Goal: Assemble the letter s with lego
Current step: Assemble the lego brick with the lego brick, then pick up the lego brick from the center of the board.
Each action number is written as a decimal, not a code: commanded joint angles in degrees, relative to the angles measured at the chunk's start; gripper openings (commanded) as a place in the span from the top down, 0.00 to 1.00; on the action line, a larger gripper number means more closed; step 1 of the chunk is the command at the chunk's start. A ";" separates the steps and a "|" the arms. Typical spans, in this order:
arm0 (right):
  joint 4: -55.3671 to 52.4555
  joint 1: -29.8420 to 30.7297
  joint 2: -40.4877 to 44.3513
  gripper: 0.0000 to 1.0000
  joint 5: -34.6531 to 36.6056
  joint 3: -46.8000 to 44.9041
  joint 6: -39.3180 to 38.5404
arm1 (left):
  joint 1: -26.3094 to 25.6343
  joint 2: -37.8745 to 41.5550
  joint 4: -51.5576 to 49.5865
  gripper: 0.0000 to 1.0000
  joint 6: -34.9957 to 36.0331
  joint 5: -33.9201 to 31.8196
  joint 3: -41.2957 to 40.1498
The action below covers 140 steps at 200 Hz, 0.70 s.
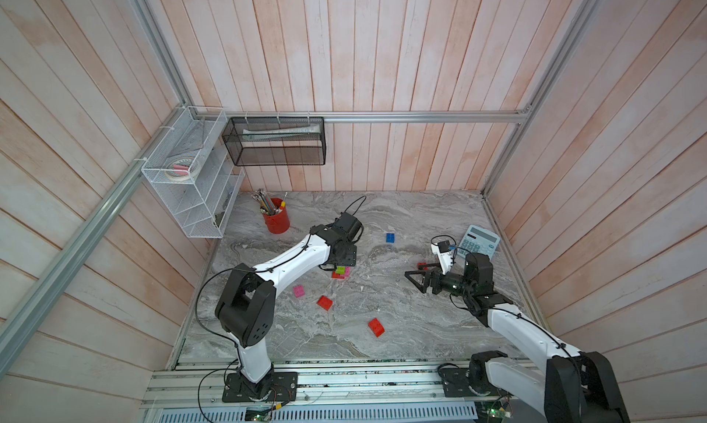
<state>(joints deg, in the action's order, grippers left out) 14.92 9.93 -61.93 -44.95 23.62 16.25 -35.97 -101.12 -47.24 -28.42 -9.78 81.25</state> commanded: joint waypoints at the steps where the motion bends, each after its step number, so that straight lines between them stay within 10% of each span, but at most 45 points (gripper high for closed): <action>1: -1.90 1.58 1.08 0.02 -0.50 2.53 -1.13 | 1.23 4.25 -1.61 0.23 1.11 2.01 -2.20; 140: -4.55 12.62 -2.05 0.02 5.12 6.14 -1.22 | 6.44 20.15 -0.72 0.18 -4.13 4.26 -23.46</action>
<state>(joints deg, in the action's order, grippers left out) 11.75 21.34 -62.92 -41.41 27.35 15.81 -30.15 -82.67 -49.84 -29.34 -6.20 60.62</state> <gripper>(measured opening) 0.978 0.822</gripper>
